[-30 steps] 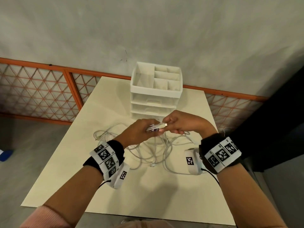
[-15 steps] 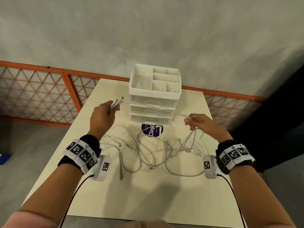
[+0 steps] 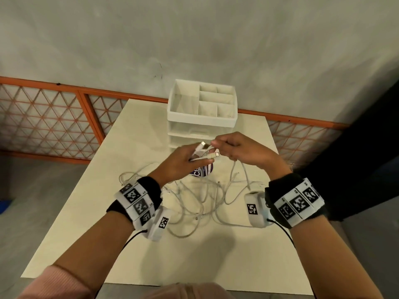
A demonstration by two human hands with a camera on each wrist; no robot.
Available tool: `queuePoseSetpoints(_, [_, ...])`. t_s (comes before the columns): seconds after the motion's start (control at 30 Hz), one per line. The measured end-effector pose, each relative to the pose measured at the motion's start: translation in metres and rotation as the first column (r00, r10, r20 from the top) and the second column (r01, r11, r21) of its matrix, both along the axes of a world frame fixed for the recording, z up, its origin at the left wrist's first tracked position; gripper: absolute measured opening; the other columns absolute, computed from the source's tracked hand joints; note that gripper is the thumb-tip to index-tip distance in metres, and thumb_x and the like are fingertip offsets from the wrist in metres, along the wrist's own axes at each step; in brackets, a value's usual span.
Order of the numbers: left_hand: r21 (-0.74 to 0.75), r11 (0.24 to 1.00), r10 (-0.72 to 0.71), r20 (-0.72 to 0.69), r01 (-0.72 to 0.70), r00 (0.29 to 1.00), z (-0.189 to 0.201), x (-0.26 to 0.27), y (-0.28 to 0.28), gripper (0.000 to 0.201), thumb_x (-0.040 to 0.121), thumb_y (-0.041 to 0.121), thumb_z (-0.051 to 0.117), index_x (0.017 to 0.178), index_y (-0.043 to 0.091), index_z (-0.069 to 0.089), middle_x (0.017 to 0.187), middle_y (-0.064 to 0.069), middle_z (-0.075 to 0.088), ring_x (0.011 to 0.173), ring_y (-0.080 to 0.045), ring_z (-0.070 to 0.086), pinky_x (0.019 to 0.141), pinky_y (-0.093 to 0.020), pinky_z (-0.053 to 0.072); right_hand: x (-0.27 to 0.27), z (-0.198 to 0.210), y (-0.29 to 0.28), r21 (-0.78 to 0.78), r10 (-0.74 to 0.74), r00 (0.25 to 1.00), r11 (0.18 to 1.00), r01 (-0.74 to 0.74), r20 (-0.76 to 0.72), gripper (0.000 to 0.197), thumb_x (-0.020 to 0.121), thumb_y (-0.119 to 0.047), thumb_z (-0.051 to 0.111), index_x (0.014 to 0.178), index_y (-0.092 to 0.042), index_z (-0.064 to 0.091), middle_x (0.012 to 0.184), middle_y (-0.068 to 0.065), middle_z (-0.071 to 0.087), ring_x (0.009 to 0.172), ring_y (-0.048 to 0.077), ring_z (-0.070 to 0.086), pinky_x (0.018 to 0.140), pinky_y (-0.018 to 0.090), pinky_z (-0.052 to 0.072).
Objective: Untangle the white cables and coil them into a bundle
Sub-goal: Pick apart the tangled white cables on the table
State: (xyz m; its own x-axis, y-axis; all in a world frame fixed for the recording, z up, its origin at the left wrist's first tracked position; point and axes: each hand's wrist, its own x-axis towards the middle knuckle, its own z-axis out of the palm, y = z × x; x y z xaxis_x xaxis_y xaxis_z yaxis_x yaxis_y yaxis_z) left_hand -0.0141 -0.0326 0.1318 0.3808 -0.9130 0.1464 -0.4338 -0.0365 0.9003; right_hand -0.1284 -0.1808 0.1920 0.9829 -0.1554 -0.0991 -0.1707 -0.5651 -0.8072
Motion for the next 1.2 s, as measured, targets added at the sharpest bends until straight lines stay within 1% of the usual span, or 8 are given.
queuePoseSetpoints(0.1, [0.017, 0.999, 0.044, 0.103, -0.046, 0.994, 0.000, 0.004, -0.001, 0.030, 0.091, 0.020, 0.058, 0.063, 0.026, 0.059, 0.049, 0.016, 0.055, 0.048, -0.001, 0.045, 0.053, -0.015, 0.037, 0.002, -0.002, -0.007, 0.040, -0.014, 0.999, 0.999, 0.013, 0.029, 0.019, 0.094, -0.026, 0.055, 0.080, -0.016, 0.064, 0.058, -0.014, 0.048, 0.056, 0.006, 0.039, 0.052, 0.016, 0.031])
queuePoseSetpoints(0.33, [-0.157, 0.939, 0.336, 0.237, -0.306, 0.911, 0.012, 0.043, 0.020, 0.037, 0.095, 0.025, 0.051, 0.059, 0.029, 0.045, 0.056, 0.003, 0.048, 0.055, -0.007, 0.040, 0.054, -0.017, 0.030, -0.030, -0.104, -0.060, -0.116, -0.156, 0.959, 0.985, 0.131, -0.238, 0.028, 0.094, -0.030, 0.053, 0.069, -0.021, 0.061, 0.070, 0.008, 0.063, 0.058, 0.001, 0.057, 0.067, 0.024, 0.042])
queuePoseSetpoints(0.47, [-0.014, 0.975, 0.213, 0.337, -0.221, 0.917, -0.003, 0.043, 0.032, 0.034, 0.095, 0.027, 0.050, 0.062, 0.029, 0.043, 0.050, 0.009, 0.043, 0.052, -0.002, 0.047, 0.054, -0.016, 0.031, -0.035, -0.125, -0.069, -0.211, -0.301, 0.945, 0.939, 0.270, -0.128, 0.036, 0.098, -0.029, 0.046, 0.064, -0.027, 0.059, 0.078, 0.008, 0.067, 0.076, 0.021, 0.065, 0.084, 0.043, 0.050])
queuePoseSetpoints(0.7, [0.597, 0.799, -0.232, 0.418, -0.073, 0.879, -0.033, 0.035, 0.059, 0.034, 0.092, 0.049, 0.045, 0.089, 0.019, 0.061, 0.074, 0.004, 0.056, 0.066, -0.010, 0.049, 0.067, -0.030, 0.038, -0.041, -0.081, -0.074, -0.070, -0.423, 0.860, 0.886, 0.459, 0.287, 0.026, 0.080, -0.009, 0.041, 0.076, -0.028, 0.058, 0.070, -0.013, 0.059, 0.056, 0.001, 0.049, 0.053, 0.016, 0.039])
queuePoseSetpoints(0.8, [0.702, 0.710, -0.300, 0.367, -0.051, 0.881, -0.058, 0.018, 0.076, 0.041, 0.092, 0.050, 0.045, 0.089, 0.013, 0.061, 0.073, 0.002, 0.054, 0.070, -0.015, 0.049, 0.065, -0.029, 0.037, -0.051, -0.105, -0.063, -0.023, -0.344, 0.926, 0.936, 0.352, 0.154, 0.014, 0.081, 0.006, 0.057, 0.073, -0.002, 0.065, 0.067, -0.015, 0.068, 0.072, -0.007, 0.064, 0.067, 0.017, 0.045])
queuePoseSetpoints(0.93, [0.782, 0.623, -0.318, 0.285, -0.027, 0.904, -0.074, 0.022, 0.086, 0.039, 0.089, 0.051, 0.049, 0.079, 0.016, 0.060, 0.064, 0.005, 0.050, 0.068, -0.018, 0.051, 0.065, -0.030, 0.038, -0.072, -0.120, -0.055, -0.173, -0.348, 0.929, 0.930, 0.325, -0.127, 0.025, 0.072, -0.021, 0.075, 0.055, -0.025, 0.058, 0.056, -0.001, 0.052, 0.061, 0.016, 0.049, 0.057, 0.029, 0.030])
queuePoseSetpoints(1.03, [0.849, 0.525, -0.359, 0.158, 0.060, 0.920, -0.086, 0.018, 0.091, 0.040, 0.087, 0.049, 0.055, 0.059, 0.020, 0.050, 0.060, 0.002, 0.049, 0.062, -0.016, 0.049, 0.066, -0.029, 0.037, -0.088, -0.155, -0.039, -0.130, -0.118, 0.808, 0.990, 0.051, -0.577, 0.027, 0.065, -0.035, 0.084, 0.068, -0.021, 0.061, 0.063, -0.003, 0.050, 0.062, 0.012, 0.045, 0.061, 0.027, 0.031])
queuePoseSetpoints(1.2, [0.921, 0.365, -0.516, 0.079, 0.135, 0.853, -0.086, -0.001, 0.076, 0.038, 0.085, 0.045, 0.060, 0.056, 0.021, 0.057, 0.063, 0.001, 0.054, 0.065, -0.016, 0.051, 0.069, -0.032, 0.039, -0.105, -0.178, -0.027, -0.065, 0.009, 0.613, 0.993, -0.097, -0.790, 0.072, 0.045, -0.082, 0.057, 0.094, -0.030, 0.069, 0.108, -0.001, 0.065, 0.103, 0.019, 0.056, 0.097, 0.036, 0.040])
